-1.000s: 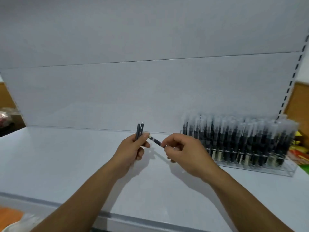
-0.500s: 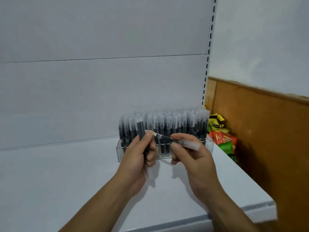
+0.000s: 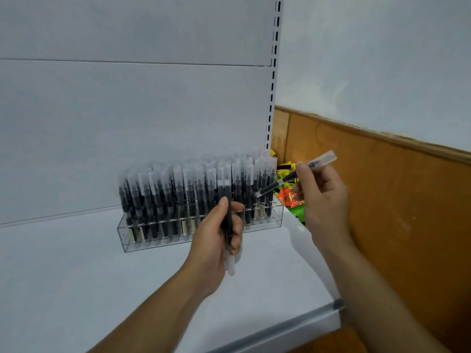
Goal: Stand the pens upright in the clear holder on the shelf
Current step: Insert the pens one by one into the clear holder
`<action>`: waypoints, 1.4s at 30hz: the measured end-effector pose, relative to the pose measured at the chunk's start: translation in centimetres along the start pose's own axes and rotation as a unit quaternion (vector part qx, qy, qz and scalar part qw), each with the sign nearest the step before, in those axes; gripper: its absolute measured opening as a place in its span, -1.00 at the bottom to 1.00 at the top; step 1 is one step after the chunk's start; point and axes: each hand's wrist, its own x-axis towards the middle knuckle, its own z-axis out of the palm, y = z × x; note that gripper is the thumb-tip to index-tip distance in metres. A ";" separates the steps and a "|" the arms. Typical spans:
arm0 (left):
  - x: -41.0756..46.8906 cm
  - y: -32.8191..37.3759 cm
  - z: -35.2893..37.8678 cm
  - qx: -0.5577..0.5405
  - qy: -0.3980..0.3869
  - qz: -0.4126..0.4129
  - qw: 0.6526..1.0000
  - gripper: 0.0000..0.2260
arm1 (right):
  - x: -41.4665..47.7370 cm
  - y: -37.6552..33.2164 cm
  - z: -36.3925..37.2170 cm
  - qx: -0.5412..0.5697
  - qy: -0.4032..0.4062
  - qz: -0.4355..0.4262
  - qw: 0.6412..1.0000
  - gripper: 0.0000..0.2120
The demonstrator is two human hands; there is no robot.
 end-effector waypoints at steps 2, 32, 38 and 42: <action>0.1 -0.1 -0.4 -0.021 -0.010 -0.004 1.000 -0.71 | 0.9 0.8 0.3 -0.076 -0.024 -0.032 0.996 -0.89; -0.4 -0.7 -0.2 0.123 -0.065 0.069 0.988 -0.83 | -2.0 1.5 0.5 -0.329 -0.272 -0.287 0.858 -0.73; -0.4 -0.6 -0.1 0.114 -0.070 0.023 0.991 -0.64 | -0.8 1.3 -0.3 -0.393 -0.262 -0.270 0.839 -0.77; -0.1 -0.6 -0.3 0.090 -0.020 0.017 0.996 -0.56 | 0.1 1.6 -0.9 -0.392 -0.164 -0.229 0.876 -0.84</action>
